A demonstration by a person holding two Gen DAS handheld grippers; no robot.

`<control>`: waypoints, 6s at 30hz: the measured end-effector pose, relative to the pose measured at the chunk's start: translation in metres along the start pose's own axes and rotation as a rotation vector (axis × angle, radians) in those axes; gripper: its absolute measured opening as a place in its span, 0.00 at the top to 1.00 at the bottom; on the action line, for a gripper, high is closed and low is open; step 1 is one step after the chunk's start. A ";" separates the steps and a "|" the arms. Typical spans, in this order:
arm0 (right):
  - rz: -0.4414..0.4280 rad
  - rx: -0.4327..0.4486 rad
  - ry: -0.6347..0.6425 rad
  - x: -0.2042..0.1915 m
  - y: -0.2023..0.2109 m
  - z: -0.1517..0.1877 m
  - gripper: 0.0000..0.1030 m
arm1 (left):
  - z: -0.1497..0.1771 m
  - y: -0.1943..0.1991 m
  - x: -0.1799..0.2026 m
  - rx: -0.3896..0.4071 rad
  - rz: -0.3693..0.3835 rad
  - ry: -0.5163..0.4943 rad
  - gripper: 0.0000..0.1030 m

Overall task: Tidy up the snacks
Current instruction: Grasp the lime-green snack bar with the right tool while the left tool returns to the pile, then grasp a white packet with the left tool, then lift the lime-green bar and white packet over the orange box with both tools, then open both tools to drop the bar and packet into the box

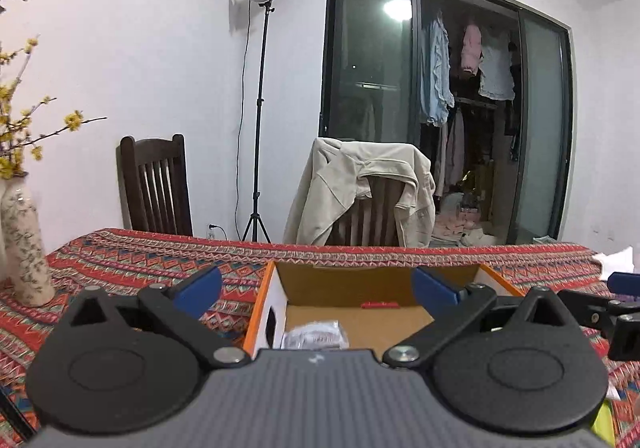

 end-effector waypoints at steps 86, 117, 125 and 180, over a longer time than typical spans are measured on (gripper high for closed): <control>-0.069 -0.156 -0.033 0.001 0.088 0.122 0.67 | 0.137 0.043 0.021 -0.496 -0.135 -0.074 0.00; -0.082 -0.123 -0.011 -0.015 0.089 0.107 0.67 | 0.101 0.085 0.009 -0.254 0.006 -0.034 0.52; -0.080 -0.036 0.000 -0.024 0.077 0.068 0.67 | 0.054 0.080 0.026 -0.059 0.054 -0.064 0.52; -0.016 -0.074 -0.051 0.006 -0.106 0.004 0.00 | 0.010 -0.085 0.010 -0.034 0.013 0.060 0.00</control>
Point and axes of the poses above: each gripper's, at about its wrist camera, not at the fingertips, and y roughly against the way its jaws point, x to its right, z to its underside, the point moved 6 cm from there along -y, roughly the way its jaws point, and after that the axes turned 2 degrees about -x, right-handed, at the moved point
